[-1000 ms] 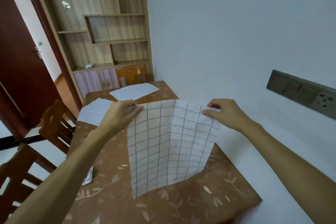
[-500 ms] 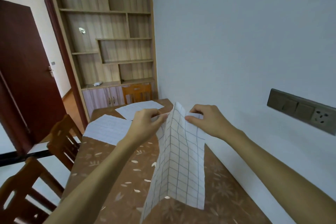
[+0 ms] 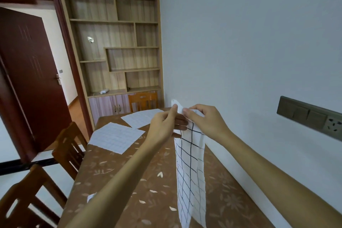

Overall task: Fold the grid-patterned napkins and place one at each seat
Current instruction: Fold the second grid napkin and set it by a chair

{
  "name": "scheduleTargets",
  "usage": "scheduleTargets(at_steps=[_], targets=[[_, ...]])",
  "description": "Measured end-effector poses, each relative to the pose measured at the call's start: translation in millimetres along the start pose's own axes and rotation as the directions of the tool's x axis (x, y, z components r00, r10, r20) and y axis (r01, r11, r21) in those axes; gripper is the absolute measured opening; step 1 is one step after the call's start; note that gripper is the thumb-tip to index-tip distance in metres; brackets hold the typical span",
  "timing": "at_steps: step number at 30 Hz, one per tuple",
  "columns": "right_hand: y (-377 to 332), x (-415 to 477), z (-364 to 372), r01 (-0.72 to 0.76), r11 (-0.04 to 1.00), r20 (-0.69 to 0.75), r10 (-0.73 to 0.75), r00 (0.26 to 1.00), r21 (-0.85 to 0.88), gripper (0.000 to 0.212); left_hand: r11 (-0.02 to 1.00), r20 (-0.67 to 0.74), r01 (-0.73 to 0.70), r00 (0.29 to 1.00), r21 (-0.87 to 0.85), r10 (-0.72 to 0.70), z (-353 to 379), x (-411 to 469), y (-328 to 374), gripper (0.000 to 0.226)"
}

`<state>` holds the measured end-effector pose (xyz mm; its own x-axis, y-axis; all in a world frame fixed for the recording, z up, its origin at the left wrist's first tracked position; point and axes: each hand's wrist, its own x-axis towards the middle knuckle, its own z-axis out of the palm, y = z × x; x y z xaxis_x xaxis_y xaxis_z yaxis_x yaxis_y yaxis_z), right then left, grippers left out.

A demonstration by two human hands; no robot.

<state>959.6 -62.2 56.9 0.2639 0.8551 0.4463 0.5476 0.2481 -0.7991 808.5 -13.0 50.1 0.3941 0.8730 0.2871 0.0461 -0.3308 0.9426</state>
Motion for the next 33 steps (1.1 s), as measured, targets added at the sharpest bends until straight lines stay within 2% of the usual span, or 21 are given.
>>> scheduleTargets(at_steps=[3, 5, 9, 12, 15, 16, 18, 20, 22, 23, 25, 27, 33], targets=[[-4.8, -1.7, -3.7, -0.018, 0.994, 0.072, 0.010, 0.997, 0.109, 0.041, 0.998, 0.000, 0.009, 1.000, -0.059, -0.009, -2.2, 1.3, 1.3, 0.052], [-4.5, -3.1, -5.7, -0.009, 0.990, 0.124, -0.008, 0.992, 0.143, 0.048, 0.998, -0.011, -0.007, 1.000, -0.058, 0.006, -3.0, 4.8, 0.6, 0.049], [3.5, 1.8, -7.8, 0.030, 0.997, 0.055, -0.034, 0.998, 0.073, 0.017, 0.997, -0.024, -0.063, 0.998, -0.036, 0.062, 0.5, 10.6, -2.1, 0.048], [5.4, 4.8, -13.2, 0.020, 0.997, 0.004, -0.020, 1.000, 0.079, 0.015, 0.995, -0.106, -0.097, 0.990, -0.034, 0.093, -0.7, 15.0, -7.0, 0.040], [7.6, 8.6, -21.6, 0.005, 0.990, 0.003, -0.006, 1.000, 0.142, 0.018, 0.980, -0.235, -0.165, 0.954, 0.109, 0.187, -8.1, 21.8, -14.9, 0.023], [7.8, 9.7, -24.7, -0.004, 0.985, 0.011, 0.002, 1.000, 0.173, 0.019, 0.973, -0.258, -0.168, 0.944, 0.159, 0.205, -10.8, 24.1, -17.4, 0.025], [7.5, 11.6, -30.3, -0.024, 0.970, 0.038, 0.015, 0.999, 0.243, 0.020, 0.983, -0.253, -0.117, 0.956, 0.140, 0.150, -16.3, 28.7, -21.2, 0.046], [7.2, 12.1, -33.7, -0.036, 0.960, 0.075, 0.016, 0.997, 0.277, 0.022, 0.998, -0.181, -0.044, 0.982, 0.045, 0.052, -22.0, 34.5, -24.6, 0.065], [8.3, 12.8, -36.0, -0.034, 0.962, 0.092, 0.009, 0.996, 0.272, 0.022, 1.000, -0.093, -0.010, 0.996, 0.022, 0.012, -27.2, 38.4, -28.8, 0.073], [9.4, 13.0, -36.9, -0.033, 0.963, 0.096, 0.008, 0.995, 0.269, 0.022, 1.000, -0.045, -0.005, 0.999, 0.011, 0.005, -28.8, 38.6, -29.9, 0.069], [10.8, 14.0, -38.9, -0.035, 0.960, 0.096, 0.009, 0.995, 0.277, 0.022, 0.999, 0.013, -0.020, 1.000, -0.042, 0.021, -29.6, 38.1, -30.6, 0.043], [11.5, 15.6, -40.9, -0.032, 0.954, 0.084, 0.007, 0.996, 0.298, 0.022, 0.993, 0.011, -0.051, 0.999, -0.106, 0.053, -29.1, 38.1, -30.5, 0.021], [15.2, 22.8, -45.2, -0.058, 0.931, 0.055, 0.041, 0.998, 0.360, 0.017, 0.976, -0.046, -0.102, 0.994, -0.190, 0.095, -31.1, 42.7, -23.9, 0.015]])
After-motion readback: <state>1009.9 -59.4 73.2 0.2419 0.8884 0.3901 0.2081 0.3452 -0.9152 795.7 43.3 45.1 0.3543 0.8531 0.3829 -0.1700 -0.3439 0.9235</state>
